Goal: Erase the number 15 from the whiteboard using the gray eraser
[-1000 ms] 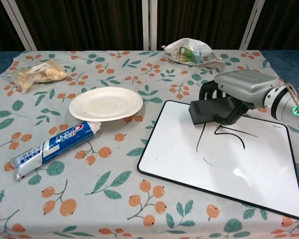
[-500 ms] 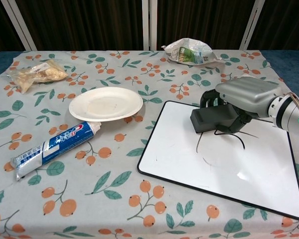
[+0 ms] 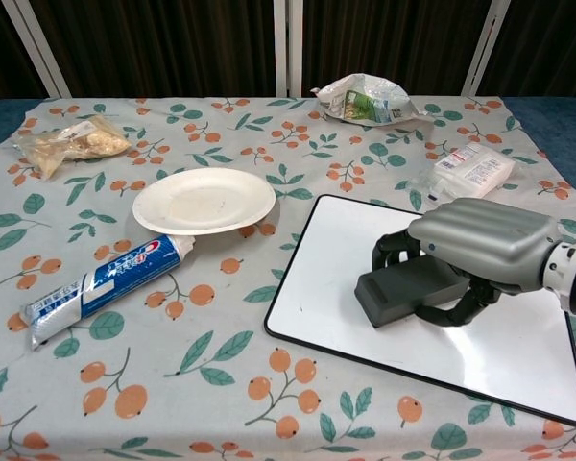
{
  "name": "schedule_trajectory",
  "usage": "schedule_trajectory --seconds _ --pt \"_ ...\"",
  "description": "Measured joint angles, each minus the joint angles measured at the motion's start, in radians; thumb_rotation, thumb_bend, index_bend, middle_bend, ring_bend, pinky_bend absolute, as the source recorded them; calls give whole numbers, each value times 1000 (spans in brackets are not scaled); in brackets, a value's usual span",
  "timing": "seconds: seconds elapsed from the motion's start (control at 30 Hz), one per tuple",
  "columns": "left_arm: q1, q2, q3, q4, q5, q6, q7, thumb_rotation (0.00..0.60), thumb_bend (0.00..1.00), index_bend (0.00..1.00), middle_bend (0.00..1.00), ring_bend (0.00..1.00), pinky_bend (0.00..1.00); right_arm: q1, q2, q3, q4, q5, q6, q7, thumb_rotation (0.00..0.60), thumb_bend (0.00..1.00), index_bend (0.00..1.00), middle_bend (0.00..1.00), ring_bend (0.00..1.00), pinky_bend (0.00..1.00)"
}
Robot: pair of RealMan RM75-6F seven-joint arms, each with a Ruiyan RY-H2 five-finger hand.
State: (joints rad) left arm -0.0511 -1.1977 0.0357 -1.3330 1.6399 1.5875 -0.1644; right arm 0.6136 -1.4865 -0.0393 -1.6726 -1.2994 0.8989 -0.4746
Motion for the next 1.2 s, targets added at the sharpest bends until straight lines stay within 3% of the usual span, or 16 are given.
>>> schedule_trajectory --seconds 0.13,0.3,0.5,0.9,1.2 --pt "1 -1 0 4 -2 0 -5 418 70 101 90 79 176 -4 18 -22 -41 -34 8 -22 600 395 676 573 508 637" --pt "2 -3 0 13 -3 1 -15 417 70 100 90 79 176 -10 5 -14 -28 -52 46 -40 600 395 676 573 508 637" --pt "5 -6 1 22 -3 2 -23 417 69 101 90 79 176 -12 -40 24 56 -40 75 -59 600 395 676 573 508 637" --pt "5 -8 1 30 -5 -2 -26 418 70 101 90 79 176 -4 -100 104 259 95 64 -50 600 395 676 573 509 637" --pt "0 -8 2 13 2 -4 -8 416 70 101 90 79 176 -32 -42 66 218 70 60 10 600 395 679 576 514 639"
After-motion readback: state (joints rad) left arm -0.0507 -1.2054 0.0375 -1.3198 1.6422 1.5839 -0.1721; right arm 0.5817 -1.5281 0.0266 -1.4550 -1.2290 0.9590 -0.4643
